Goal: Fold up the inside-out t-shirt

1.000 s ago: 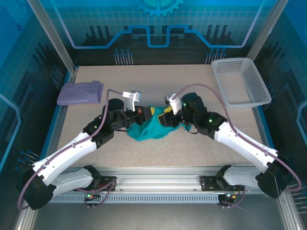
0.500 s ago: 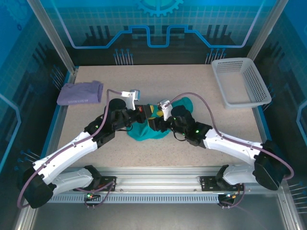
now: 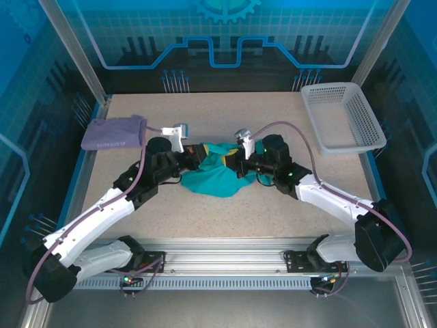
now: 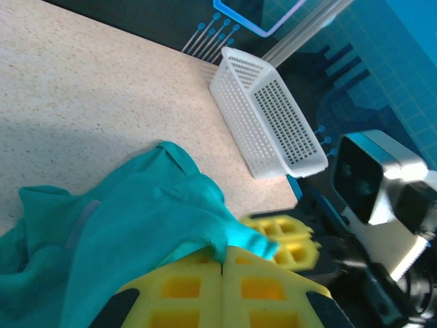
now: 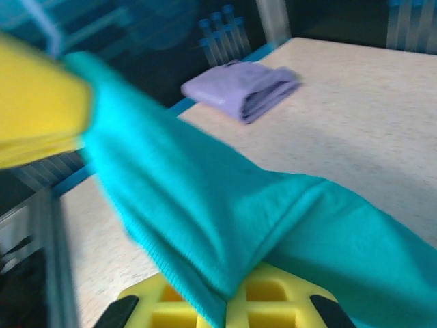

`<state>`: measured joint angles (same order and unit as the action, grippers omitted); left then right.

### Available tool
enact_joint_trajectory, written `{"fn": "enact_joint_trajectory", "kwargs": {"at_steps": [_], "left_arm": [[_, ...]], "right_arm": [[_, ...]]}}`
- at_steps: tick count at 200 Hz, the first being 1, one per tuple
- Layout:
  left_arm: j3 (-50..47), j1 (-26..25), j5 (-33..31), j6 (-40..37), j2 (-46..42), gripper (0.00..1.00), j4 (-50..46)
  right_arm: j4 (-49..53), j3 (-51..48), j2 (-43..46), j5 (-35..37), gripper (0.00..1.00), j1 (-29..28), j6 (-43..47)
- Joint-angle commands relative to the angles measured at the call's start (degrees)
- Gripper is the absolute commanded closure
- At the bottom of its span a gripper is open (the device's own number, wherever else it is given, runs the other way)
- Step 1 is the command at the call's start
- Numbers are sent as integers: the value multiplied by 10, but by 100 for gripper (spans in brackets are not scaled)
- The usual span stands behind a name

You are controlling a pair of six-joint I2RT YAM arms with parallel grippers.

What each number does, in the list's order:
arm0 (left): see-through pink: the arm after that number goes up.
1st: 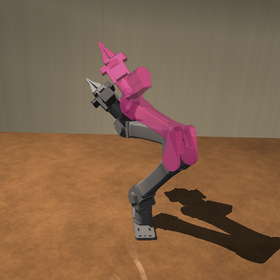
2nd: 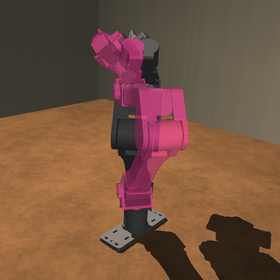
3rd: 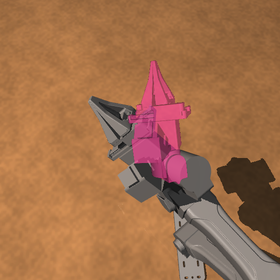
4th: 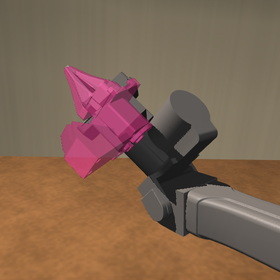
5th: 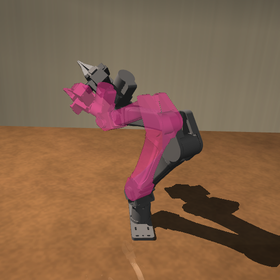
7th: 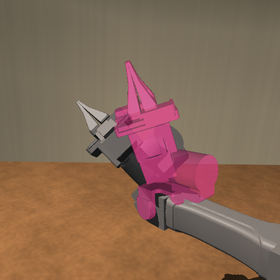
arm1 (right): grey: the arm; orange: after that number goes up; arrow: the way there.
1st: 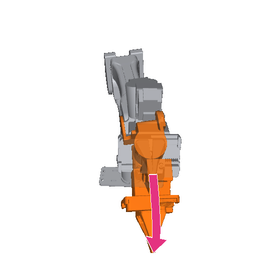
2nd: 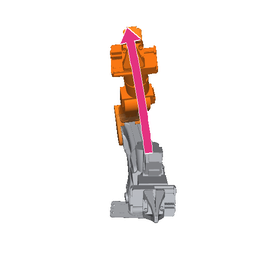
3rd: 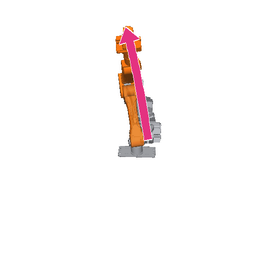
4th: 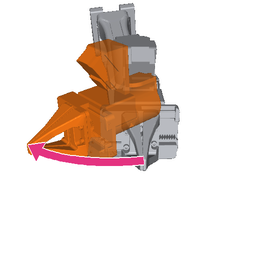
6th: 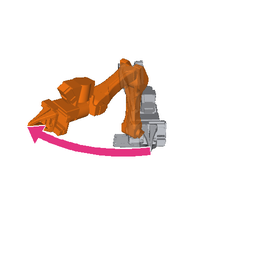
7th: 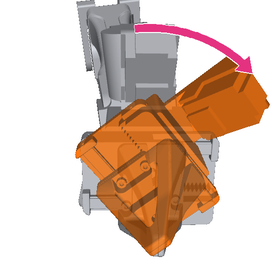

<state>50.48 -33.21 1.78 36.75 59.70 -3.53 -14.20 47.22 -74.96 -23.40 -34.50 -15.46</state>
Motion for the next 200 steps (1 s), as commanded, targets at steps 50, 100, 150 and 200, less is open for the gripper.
{"fn": "enact_joint_trajectory", "kwargs": {"at_steps": [50,100,150,200], "left_arm": [[64,45,-7,-54,33,90,-39],[39,45,35,-95,0,67,-53],[-3,27,84,-123,-22,35,-68],[37,23,69,-128,73,48,-96]], "right_arm": [[85,56,-9,-275,100,43,57],[129,81,-17,-208,100,47,51],[140,91,-24,-203,100,51,46],[153,101,-16,-254,100,60,64]]}}
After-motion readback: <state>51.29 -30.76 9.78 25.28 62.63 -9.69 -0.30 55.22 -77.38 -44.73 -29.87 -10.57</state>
